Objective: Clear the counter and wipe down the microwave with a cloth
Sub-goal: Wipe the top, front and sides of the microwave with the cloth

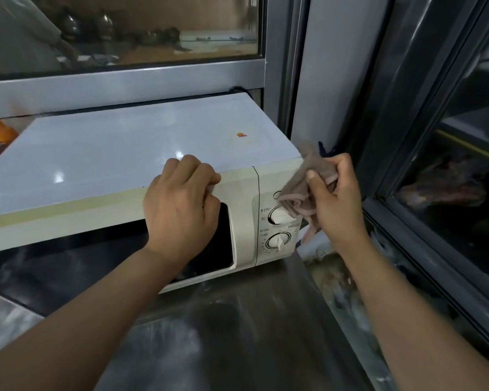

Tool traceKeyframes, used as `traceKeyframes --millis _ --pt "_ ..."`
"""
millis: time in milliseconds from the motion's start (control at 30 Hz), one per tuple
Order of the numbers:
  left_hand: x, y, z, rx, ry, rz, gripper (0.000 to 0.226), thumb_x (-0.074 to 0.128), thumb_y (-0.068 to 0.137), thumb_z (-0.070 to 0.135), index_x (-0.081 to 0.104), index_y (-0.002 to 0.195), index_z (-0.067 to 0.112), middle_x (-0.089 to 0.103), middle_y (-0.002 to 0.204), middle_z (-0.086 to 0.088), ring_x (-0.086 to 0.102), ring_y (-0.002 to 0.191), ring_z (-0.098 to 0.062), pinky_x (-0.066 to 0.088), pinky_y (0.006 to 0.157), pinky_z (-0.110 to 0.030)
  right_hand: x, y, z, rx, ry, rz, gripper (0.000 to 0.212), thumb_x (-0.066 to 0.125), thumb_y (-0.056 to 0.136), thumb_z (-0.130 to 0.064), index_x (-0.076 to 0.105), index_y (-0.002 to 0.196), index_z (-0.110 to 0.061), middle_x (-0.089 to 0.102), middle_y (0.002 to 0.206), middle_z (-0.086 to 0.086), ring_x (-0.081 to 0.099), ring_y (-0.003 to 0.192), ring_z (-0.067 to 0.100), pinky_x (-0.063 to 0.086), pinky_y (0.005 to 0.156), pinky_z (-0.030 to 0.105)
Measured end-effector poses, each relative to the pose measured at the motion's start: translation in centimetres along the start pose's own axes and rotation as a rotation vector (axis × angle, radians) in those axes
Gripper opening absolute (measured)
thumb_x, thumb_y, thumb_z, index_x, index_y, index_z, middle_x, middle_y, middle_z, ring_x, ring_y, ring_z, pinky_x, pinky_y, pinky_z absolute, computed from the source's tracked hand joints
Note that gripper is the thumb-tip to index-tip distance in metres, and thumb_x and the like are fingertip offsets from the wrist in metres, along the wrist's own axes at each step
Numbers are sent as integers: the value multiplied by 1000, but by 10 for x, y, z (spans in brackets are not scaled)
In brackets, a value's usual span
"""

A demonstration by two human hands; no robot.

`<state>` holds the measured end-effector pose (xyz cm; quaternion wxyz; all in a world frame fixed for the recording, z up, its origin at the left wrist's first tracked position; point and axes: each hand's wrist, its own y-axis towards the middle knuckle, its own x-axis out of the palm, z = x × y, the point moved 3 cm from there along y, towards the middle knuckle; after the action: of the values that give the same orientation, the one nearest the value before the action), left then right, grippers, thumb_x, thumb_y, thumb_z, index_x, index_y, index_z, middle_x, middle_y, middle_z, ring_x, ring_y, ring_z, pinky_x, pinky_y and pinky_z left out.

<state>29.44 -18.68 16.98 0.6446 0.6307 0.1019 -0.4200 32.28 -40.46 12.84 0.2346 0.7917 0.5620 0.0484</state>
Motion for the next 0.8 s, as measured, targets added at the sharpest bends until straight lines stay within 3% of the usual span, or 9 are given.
traceKeyframes --millis 67,167,333,433,533,700,800 --pt "1 -1 0 13 17 14 16 57 72 -3 67 81 4 61 78 -8 52 69 -29 32 50 -30 1 -2 6 21 95 21 22 54 94 -16 43 82 -31 57 83 -8 58 74 -4 47 64 14" --pt "2 -2 1 19 34 35 13 57 72 -3 67 79 3 61 76 -9 52 68 -30 33 48 -32 4 -11 22 11 187 31 20 53 94 -14 43 83 -26 56 78 -9 56 71 -1 47 64 17" --pt "5 -2 1 42 83 54 14 56 70 -4 65 78 3 60 75 -10 51 67 -31 30 46 -33 18 -39 65 236 385 10 14 54 94 -8 46 86 -17 62 76 -1 61 65 9 50 51 24" --pt "6 -2 1 57 96 54 14 55 70 -4 64 77 3 59 75 -10 49 67 -31 25 47 -30 21 -41 79 259 531 -7 13 54 93 -4 49 87 -14 65 73 -1 62 57 10 48 43 20" --pt "7 -3 0 58 97 58 14 54 69 -3 63 78 4 59 76 -10 49 69 -30 24 48 -29 27 -56 98 266 530 -15 11 54 91 -4 49 90 -14 67 71 -9 65 61 5 50 47 19" --pt "6 -5 -2 62 88 37 13 52 76 1 63 84 4 58 82 -10 49 76 -30 24 49 -28 36 -78 124 385 520 67 17 52 90 2 54 94 -15 64 82 7 63 61 16 52 47 29" --pt "3 -7 -6 85 50 14 17 50 81 2 64 90 4 60 89 -11 50 82 -31 34 51 -35 41 -90 129 476 524 128 14 44 93 -1 52 94 -12 65 77 7 63 57 19 54 45 35"
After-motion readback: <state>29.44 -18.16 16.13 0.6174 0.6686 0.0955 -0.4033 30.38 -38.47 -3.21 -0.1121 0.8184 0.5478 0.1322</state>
